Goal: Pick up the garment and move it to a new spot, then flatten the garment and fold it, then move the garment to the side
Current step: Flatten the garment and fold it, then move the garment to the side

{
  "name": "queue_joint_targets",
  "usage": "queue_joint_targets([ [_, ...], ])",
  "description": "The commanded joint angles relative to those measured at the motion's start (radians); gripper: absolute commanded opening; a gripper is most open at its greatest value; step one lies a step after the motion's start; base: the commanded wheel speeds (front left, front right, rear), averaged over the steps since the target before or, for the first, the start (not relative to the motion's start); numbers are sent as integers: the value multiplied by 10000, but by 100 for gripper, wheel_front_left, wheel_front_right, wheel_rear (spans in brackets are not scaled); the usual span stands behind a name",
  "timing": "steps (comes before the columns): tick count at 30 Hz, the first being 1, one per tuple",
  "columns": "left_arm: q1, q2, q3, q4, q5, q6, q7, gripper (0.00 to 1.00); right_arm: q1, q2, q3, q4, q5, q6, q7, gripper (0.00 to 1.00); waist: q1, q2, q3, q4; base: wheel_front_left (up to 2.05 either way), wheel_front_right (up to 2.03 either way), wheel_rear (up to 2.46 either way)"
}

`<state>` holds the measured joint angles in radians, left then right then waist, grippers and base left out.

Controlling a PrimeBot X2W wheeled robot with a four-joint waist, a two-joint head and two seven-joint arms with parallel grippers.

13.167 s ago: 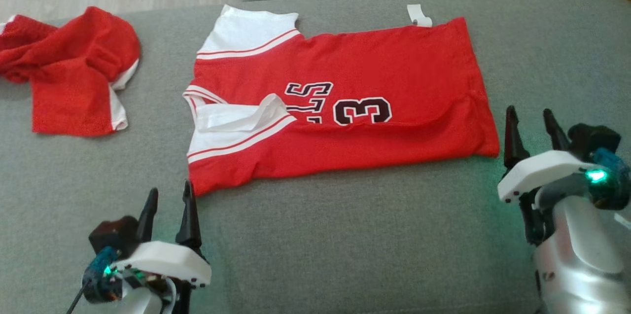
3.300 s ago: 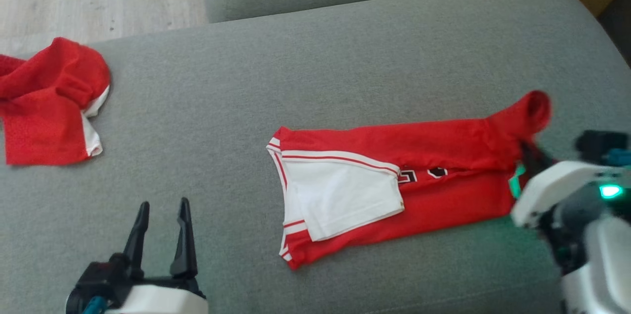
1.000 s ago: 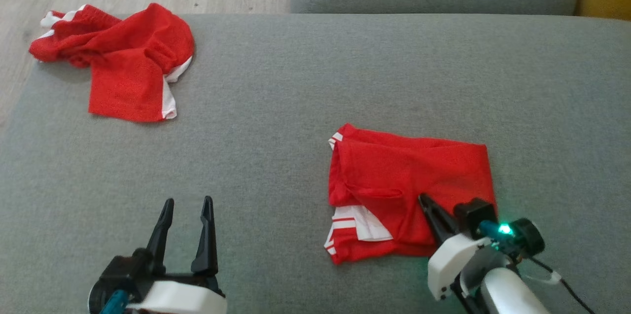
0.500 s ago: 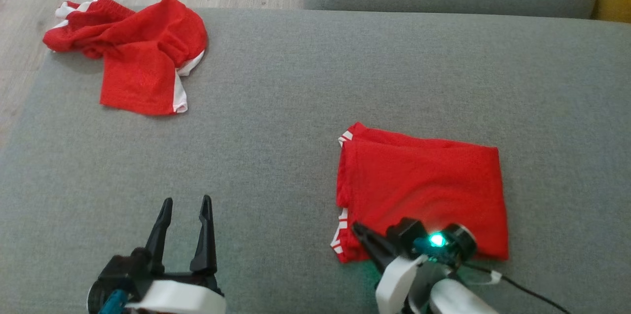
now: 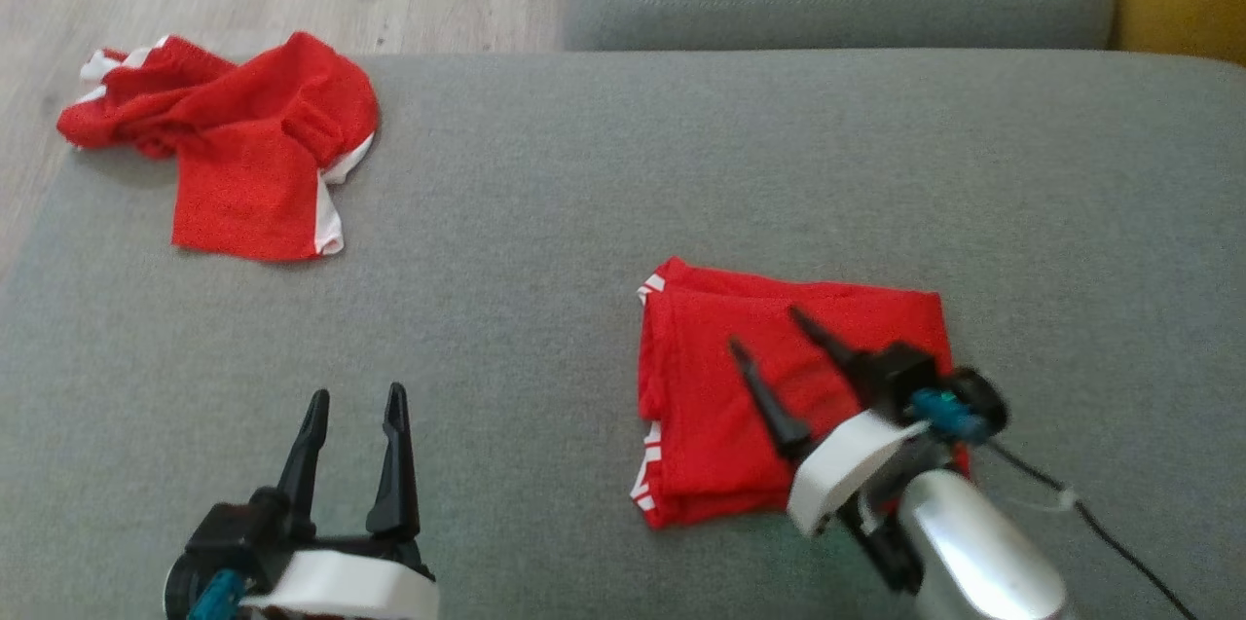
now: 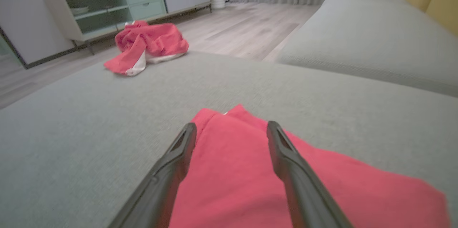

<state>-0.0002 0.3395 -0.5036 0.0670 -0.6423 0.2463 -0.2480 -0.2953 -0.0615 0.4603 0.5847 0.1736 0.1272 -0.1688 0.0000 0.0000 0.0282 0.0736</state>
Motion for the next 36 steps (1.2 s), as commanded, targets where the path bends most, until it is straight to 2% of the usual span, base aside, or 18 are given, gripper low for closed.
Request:
queue_joint_targets([
  [1, -421, 72, 428, -201, 92, -3, -116, 100, -67, 111, -342, -544, -125, 35, -198, 100, 0, 0, -211, -158, 0, 0, 0],
  [7, -203, -90, 425, -31, 161, -7, -126, 100, 880, 112, -1954, -1624, -433, 35, -246, 100, 0, 0, -527, -409, 0, 0, 0],
  [12, 21, -264, 502, 198, 191, -103, -132, 100, 1755, 112, -2797, -2410, -293, 35, -161, 100, 0, 0, -730, -564, 0, 0, 0],
  [24, 736, -683, 1078, 339, 521, -317, -136, 100, 2795, 112, -3289, -3127, -74, 35, 9, 100, 0, 0, -1086, -721, 0, 0, 0],
  [36, 900, -665, 1215, 418, 721, -412, -137, 100, 2859, 112, -3357, -3001, 4, 35, -61, 100, 0, 0, -1083, -676, 0, 0, 0],
])
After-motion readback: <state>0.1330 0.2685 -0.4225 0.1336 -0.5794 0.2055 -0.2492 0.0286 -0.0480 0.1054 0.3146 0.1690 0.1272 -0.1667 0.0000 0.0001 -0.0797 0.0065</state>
